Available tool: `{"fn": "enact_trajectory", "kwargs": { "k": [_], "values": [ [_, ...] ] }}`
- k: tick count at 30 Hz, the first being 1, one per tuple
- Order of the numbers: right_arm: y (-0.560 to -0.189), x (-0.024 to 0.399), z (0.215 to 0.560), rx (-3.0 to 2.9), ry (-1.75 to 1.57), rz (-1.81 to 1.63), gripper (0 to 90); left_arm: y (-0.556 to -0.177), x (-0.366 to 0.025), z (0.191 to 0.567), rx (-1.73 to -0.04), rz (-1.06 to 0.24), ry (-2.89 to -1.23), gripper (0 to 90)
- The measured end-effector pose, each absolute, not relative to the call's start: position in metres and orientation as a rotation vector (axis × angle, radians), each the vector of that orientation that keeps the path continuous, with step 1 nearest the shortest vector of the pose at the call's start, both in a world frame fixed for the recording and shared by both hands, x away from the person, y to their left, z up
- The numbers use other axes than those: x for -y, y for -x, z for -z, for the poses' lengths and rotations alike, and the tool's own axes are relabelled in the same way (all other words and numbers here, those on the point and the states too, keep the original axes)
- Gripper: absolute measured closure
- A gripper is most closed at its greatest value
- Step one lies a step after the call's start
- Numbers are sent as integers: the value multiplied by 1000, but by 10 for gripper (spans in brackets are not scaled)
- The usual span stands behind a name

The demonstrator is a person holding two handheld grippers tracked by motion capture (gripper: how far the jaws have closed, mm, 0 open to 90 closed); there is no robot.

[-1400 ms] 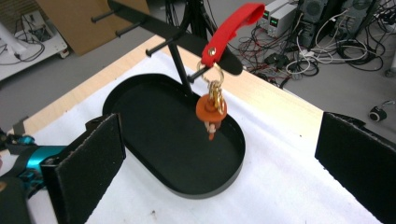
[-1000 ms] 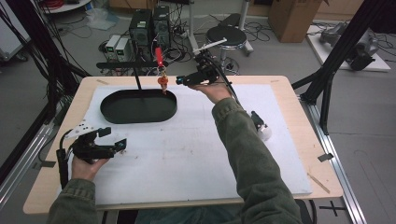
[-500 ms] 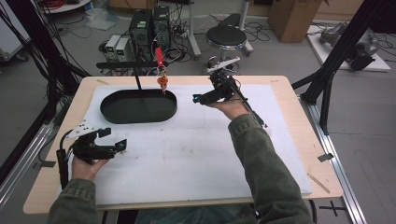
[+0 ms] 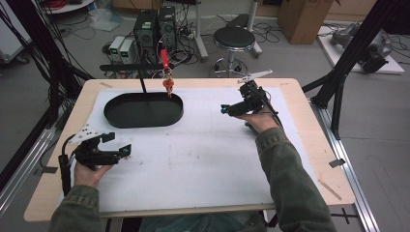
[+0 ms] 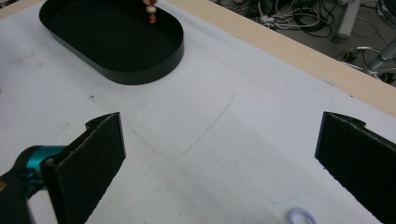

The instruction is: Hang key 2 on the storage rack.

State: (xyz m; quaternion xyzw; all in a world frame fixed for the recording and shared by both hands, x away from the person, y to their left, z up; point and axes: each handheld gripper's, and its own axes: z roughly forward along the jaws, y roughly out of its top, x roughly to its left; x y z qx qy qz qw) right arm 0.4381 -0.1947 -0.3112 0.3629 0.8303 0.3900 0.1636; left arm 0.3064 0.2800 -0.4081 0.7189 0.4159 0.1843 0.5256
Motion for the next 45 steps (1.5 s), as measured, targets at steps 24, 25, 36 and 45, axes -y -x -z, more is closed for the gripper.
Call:
{"fn": "enact_trajectory", "kwargs": {
  "k": [24,25,36,45],
  "values": [
    [-427,270,354,-2339,-1119,-942,8,-306,-280,409,-1001,-447,-1724,95],
    [-427,270,354,-2339,-1119,-942,8,-306,-280,409,-1000,-447,-1726,95],
    [-414,312,371,-2272,-1235,-954,8,-306,-280,408,-1004,-451,-1728,95],
    [-406,333,388,-2261,-1298,-903,8,-306,-279,409,-1004,-450,-1731,95]
  ]
}}
